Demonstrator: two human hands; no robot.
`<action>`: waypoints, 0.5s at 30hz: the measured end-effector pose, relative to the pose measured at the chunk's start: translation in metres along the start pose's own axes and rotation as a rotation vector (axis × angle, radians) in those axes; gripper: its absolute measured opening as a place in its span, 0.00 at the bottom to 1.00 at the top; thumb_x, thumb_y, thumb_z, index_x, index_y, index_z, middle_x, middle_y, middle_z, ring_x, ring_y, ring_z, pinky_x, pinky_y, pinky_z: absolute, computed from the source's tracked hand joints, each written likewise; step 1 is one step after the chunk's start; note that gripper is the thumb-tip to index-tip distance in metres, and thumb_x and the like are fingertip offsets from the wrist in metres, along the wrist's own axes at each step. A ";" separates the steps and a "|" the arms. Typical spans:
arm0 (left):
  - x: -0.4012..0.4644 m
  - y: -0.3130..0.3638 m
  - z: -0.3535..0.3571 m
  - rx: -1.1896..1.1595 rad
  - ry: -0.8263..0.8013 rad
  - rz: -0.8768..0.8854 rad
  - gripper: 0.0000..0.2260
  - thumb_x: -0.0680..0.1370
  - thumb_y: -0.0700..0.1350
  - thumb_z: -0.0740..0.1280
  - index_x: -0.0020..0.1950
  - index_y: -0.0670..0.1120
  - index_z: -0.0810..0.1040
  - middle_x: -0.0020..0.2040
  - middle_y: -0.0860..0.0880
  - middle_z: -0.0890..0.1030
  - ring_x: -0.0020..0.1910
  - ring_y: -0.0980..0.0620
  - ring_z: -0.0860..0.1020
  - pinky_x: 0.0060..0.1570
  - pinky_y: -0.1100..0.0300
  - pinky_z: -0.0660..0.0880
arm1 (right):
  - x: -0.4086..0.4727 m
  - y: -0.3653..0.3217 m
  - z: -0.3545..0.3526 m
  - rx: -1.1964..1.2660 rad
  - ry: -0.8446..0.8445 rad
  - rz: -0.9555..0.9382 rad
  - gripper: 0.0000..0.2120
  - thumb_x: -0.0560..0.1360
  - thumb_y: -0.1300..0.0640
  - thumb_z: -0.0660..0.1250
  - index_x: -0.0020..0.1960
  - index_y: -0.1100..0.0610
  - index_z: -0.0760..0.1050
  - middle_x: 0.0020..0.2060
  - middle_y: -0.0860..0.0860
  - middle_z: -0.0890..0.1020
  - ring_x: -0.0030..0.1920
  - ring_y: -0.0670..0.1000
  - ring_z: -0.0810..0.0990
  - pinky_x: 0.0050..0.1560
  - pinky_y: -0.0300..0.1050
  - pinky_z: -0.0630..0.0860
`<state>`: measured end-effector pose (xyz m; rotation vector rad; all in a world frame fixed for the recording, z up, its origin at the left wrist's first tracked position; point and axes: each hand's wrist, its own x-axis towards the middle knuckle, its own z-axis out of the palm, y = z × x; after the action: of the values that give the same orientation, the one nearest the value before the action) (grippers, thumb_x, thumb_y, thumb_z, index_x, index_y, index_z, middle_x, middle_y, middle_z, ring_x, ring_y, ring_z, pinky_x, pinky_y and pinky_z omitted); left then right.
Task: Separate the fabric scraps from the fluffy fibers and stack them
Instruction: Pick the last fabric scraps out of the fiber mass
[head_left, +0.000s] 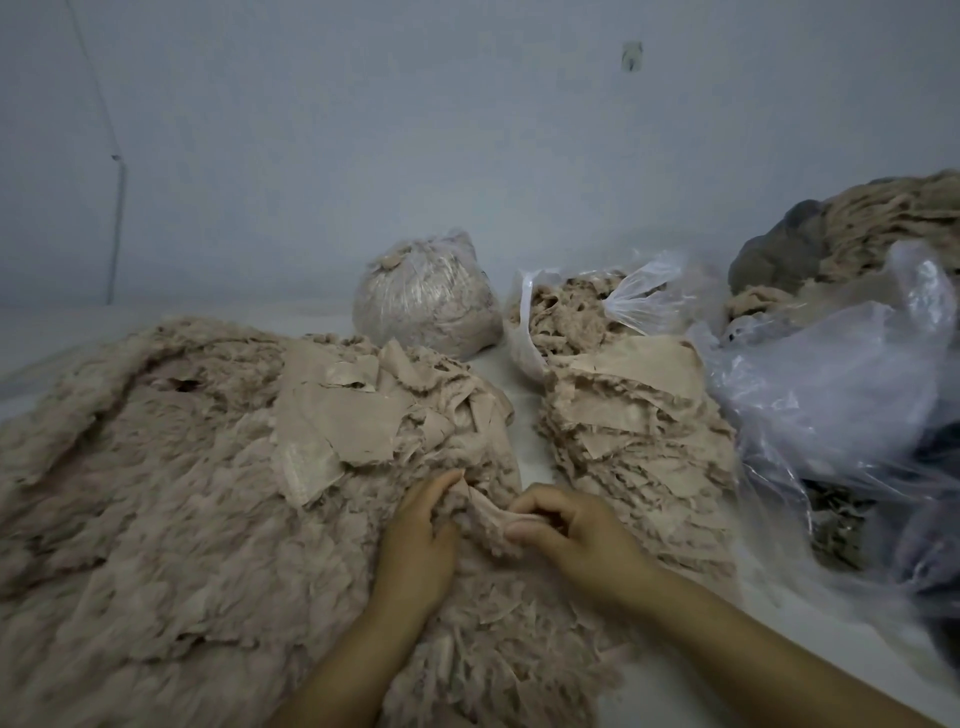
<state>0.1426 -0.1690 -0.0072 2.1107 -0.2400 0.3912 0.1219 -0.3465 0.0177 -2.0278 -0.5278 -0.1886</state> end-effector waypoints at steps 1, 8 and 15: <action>0.001 -0.002 0.000 0.055 -0.003 0.022 0.22 0.76 0.31 0.60 0.66 0.50 0.74 0.65 0.55 0.71 0.65 0.57 0.68 0.62 0.74 0.59 | -0.006 -0.001 -0.003 0.068 -0.068 0.014 0.13 0.76 0.59 0.68 0.39 0.42 0.78 0.33 0.40 0.79 0.33 0.38 0.75 0.36 0.29 0.69; 0.000 -0.003 0.004 0.147 -0.013 0.128 0.10 0.78 0.35 0.62 0.55 0.42 0.80 0.52 0.49 0.78 0.49 0.55 0.73 0.43 0.76 0.63 | -0.013 0.001 0.001 0.702 0.104 0.244 0.09 0.80 0.59 0.57 0.42 0.61 0.68 0.27 0.52 0.78 0.24 0.46 0.77 0.26 0.36 0.74; 0.001 -0.001 0.002 0.060 0.004 0.004 0.12 0.77 0.31 0.59 0.44 0.44 0.79 0.43 0.50 0.80 0.39 0.56 0.74 0.36 0.76 0.66 | -0.012 0.004 -0.010 0.881 0.391 0.224 0.10 0.72 0.49 0.64 0.39 0.56 0.76 0.36 0.56 0.76 0.37 0.53 0.75 0.38 0.45 0.76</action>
<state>0.1445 -0.1697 -0.0087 2.1686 -0.2327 0.4102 0.1133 -0.3599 0.0155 -1.1329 -0.0880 -0.1699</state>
